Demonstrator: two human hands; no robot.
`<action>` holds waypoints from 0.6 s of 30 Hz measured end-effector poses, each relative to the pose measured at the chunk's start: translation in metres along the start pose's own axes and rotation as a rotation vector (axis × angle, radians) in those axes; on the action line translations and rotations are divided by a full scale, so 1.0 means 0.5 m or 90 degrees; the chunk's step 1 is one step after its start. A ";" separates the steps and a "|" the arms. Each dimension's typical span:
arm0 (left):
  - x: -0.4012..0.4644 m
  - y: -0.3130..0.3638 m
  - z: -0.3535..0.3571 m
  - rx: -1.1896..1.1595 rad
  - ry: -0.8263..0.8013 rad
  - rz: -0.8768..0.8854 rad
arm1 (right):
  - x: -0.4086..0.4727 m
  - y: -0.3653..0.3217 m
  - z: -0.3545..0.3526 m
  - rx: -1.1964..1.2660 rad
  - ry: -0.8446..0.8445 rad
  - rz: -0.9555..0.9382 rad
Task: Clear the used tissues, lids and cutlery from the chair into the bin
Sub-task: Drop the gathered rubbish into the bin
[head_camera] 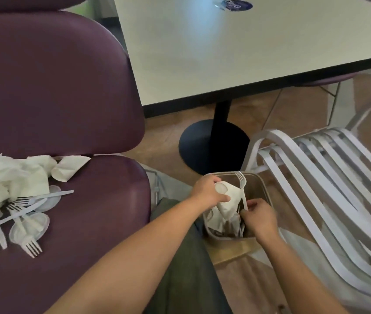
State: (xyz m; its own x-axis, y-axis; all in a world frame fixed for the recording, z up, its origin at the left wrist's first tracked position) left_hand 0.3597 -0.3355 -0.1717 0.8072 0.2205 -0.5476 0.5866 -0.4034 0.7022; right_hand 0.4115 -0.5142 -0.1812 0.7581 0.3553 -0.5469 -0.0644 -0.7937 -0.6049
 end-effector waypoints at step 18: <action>-0.121 -0.076 -0.221 -0.119 0.189 0.070 | -0.021 -0.268 0.140 -0.022 -0.110 -0.213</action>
State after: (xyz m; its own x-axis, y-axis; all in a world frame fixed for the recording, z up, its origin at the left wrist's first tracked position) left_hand 0.2961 -0.2354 -0.1150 0.8342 0.4438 -0.3272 0.4748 -0.2764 0.8355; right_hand 0.3668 -0.3771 -0.1346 0.6128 0.6732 -0.4139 0.1923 -0.6351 -0.7481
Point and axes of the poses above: each hand's wrist, its own x-axis towards the middle knuckle, its own z-axis out of the palm, y = z × x, the point moved 10 cm from there along x, towards the middle knuckle, and after that the axes turned 15 degrees about -y, right-handed, at the moved point
